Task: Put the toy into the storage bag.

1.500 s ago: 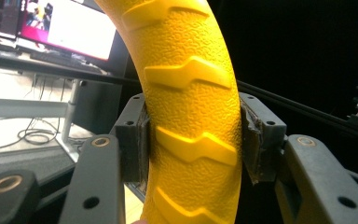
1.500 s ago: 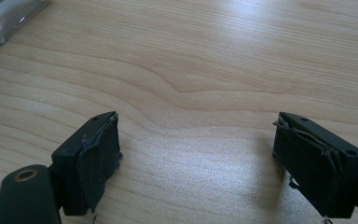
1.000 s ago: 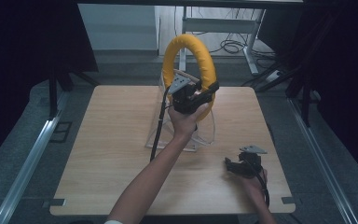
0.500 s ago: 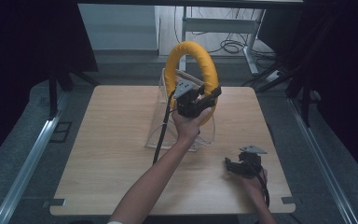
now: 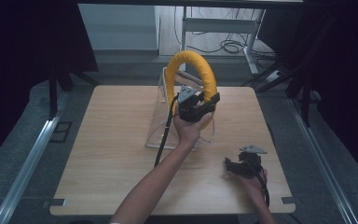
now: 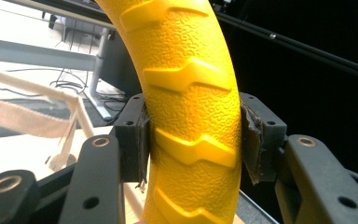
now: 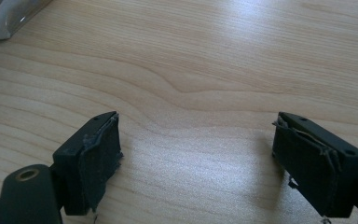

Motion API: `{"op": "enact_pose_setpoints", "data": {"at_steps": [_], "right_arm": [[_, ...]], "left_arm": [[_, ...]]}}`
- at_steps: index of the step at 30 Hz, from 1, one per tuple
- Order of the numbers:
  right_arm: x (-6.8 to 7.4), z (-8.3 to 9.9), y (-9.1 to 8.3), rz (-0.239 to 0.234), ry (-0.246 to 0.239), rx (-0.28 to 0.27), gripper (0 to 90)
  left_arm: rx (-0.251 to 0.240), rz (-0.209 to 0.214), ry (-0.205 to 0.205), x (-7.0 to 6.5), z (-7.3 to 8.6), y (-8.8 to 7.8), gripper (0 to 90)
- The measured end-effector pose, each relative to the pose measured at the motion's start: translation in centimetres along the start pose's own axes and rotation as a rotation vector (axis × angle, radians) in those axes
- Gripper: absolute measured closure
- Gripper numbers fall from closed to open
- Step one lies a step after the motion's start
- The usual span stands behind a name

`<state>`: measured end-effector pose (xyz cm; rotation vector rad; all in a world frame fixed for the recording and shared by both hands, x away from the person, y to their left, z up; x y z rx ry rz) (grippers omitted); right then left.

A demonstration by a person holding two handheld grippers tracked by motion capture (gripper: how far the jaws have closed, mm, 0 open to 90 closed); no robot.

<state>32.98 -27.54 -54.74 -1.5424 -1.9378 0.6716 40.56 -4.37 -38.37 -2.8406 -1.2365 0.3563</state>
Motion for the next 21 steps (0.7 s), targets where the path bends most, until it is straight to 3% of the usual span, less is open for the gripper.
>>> {"op": "enact_pose_setpoints", "data": {"at_steps": [4, 17, 21], "right_arm": [[0.0, 0.0, 0.0, 0.0, -0.001, 0.0, 15.4], [0.0, 0.0, 0.0, 0.0, -0.004, 0.0, 15.6], [0.0, 0.0, 0.0, -0.001, -0.004, 0.0, 15.7]], "left_arm": [[0.007, -0.022, 0.011, 0.4, 0.7, -0.1, 50.3], [0.033, -0.052, -0.061, 1.8, 3.2, -0.5, 50.2], [0.038, -0.061, -0.069, 1.7, 3.1, -0.7, 50.1]]}}
Point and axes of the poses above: each handheld gripper's, and its own axes: y roughly forward along the jaws, z roughly out of its underside, x roughly to its left, the point moved 1 cm from there along y, roughly forward along the jaws, and after that the axes turned 10 degrees about y, right-handed, at the moved point
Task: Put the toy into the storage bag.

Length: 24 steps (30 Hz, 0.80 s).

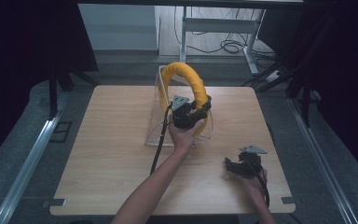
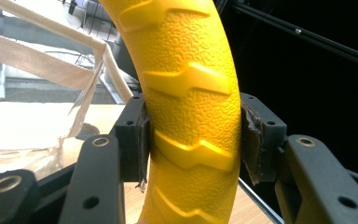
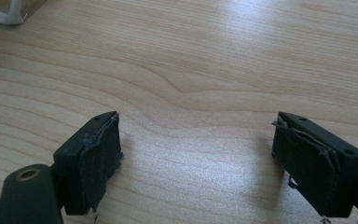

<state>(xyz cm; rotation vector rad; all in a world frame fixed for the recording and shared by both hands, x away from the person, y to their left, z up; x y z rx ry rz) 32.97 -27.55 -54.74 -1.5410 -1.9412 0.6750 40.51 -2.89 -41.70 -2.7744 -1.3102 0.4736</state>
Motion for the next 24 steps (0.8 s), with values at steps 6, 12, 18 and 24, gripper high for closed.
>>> {"op": "enact_pose_setpoints", "data": {"at_steps": [6, 12, 18, 24], "right_arm": [[0.0, 0.0, 0.0, 0.0, 0.0, 0.0, 15.7], [0.0, 0.0, 0.0, 0.0, 0.0, 0.0, 15.7], [0.0, 0.0, 0.0, -0.001, 0.0, 0.0, 15.9], [0.0, 0.0, 0.0, -0.001, 0.001, 0.0, 16.0]], "left_arm": [[0.017, -0.023, 0.008, -0.1, -0.2, 0.0, 49.6], [0.037, -0.034, 0.011, -0.3, -0.4, 0.1, 48.1], [0.032, -0.023, -0.008, -0.4, -0.5, -0.3, 38.6], [0.013, 0.006, -0.017, -0.7, -0.8, -1.3, 33.8]]}}
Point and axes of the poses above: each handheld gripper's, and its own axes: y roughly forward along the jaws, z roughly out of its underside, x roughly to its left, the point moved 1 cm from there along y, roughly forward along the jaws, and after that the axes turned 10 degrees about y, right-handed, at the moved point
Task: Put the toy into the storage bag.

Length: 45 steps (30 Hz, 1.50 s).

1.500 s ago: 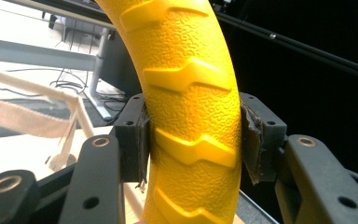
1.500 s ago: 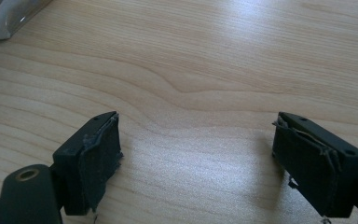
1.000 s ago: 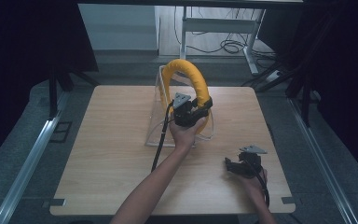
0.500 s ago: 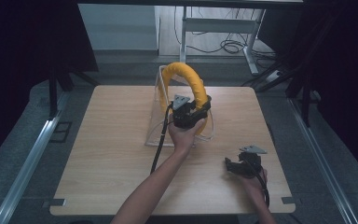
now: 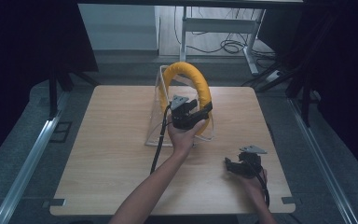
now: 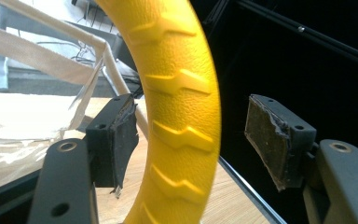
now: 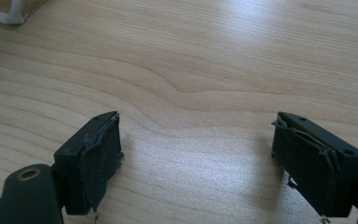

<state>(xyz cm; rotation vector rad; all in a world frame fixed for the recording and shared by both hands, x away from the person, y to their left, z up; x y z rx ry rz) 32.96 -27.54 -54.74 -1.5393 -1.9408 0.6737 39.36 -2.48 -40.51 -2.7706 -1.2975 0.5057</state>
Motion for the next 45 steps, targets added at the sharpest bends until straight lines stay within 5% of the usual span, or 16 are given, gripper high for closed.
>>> {"op": "enact_pose_setpoints", "data": {"at_steps": [10, 22, 29, 34, 45], "right_arm": [[0.0, 0.0, 0.0, 0.001, -0.004, -0.003, 16.0], [0.0, 0.0, 0.0, 0.002, -0.003, -0.002, 16.0], [0.0, 0.0, 0.0, 0.002, -0.001, 0.001, 16.0], [0.0, 0.0, 0.0, 0.002, 0.0, 0.0, 16.0], [0.0, 0.0, 0.0, 0.003, 0.002, 0.0, 16.0]], "left_arm": [[-0.017, 0.018, 0.038, 0.2, -0.8, -2.3, 33.3], [-0.011, 0.043, 0.03, 2.1, -0.3, -6.5, 33.5], [-0.016, 0.032, 0.06, 2.8, 0.1, -8.3, 33.7], [0.015, 0.053, 0.054, 3.7, 1.0, -10.0, 33.4], [0.065, -0.011, 0.089, 5.6, 4.2, -12.7, 33.7]]}}
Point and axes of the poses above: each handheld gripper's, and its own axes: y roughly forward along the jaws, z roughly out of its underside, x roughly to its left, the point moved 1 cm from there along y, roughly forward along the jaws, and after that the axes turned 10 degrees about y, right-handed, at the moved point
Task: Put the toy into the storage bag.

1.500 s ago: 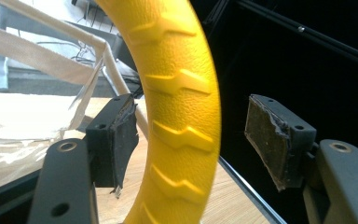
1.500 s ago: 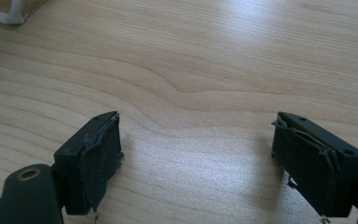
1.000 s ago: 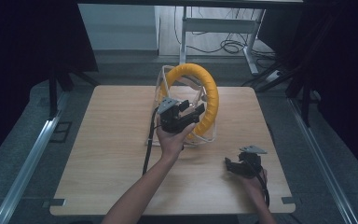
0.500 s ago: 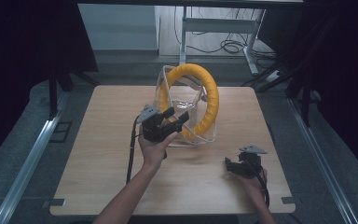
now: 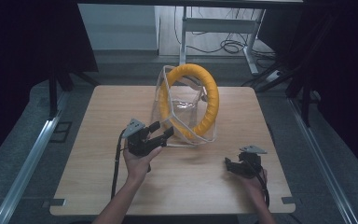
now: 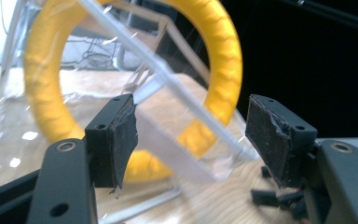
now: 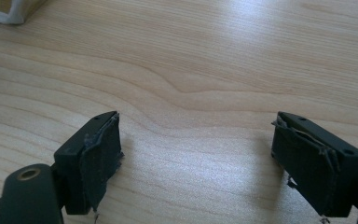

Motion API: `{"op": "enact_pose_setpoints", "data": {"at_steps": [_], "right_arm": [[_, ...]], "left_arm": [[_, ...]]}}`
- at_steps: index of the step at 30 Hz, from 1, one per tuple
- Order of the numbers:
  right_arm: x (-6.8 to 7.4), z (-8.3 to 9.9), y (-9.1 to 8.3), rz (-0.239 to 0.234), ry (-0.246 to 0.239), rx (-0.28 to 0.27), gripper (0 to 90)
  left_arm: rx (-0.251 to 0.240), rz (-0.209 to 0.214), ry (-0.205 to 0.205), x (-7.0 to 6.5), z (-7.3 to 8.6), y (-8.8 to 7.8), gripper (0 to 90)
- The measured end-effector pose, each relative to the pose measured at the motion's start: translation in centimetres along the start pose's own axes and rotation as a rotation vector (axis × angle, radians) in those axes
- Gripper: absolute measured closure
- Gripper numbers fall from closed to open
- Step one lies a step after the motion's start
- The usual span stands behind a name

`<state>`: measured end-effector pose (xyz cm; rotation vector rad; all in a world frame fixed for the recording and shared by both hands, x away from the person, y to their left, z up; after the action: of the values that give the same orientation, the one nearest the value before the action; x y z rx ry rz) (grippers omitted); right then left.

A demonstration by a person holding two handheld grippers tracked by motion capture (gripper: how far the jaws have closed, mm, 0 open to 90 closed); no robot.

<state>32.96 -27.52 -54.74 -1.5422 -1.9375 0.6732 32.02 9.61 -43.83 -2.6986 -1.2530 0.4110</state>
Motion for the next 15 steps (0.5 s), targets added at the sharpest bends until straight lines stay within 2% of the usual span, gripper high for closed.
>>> {"op": "enact_pose_setpoints", "data": {"at_steps": [7, 10, 15], "right_arm": [[0.0, 0.0, 0.0, 0.001, -0.001, -0.001, 15.8], [0.0, 0.0, 0.0, 0.001, -0.001, -0.001, 15.8], [0.0, 0.0, 0.0, 0.001, -0.002, -0.001, 15.8]], "left_arm": [[0.037, -0.012, -0.005, 0.9, 1.8, -1.3, 33.7], [0.053, -0.017, 0.002, 1.3, 1.9, -1.5, 33.6], [0.042, -0.021, -0.007, 1.6, 1.8, -1.9, 33.7]]}}
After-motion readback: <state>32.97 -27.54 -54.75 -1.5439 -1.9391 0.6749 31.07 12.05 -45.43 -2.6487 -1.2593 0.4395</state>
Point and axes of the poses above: each handheld gripper's, and its own axes: y roughly forward along the jaws, z roughly out of its underside, x roughly to its left, the point moved 1 cm from there along y, roughly forward along the jaws, and after that the axes turned 10 degrees about y, right-handed, at the moved point
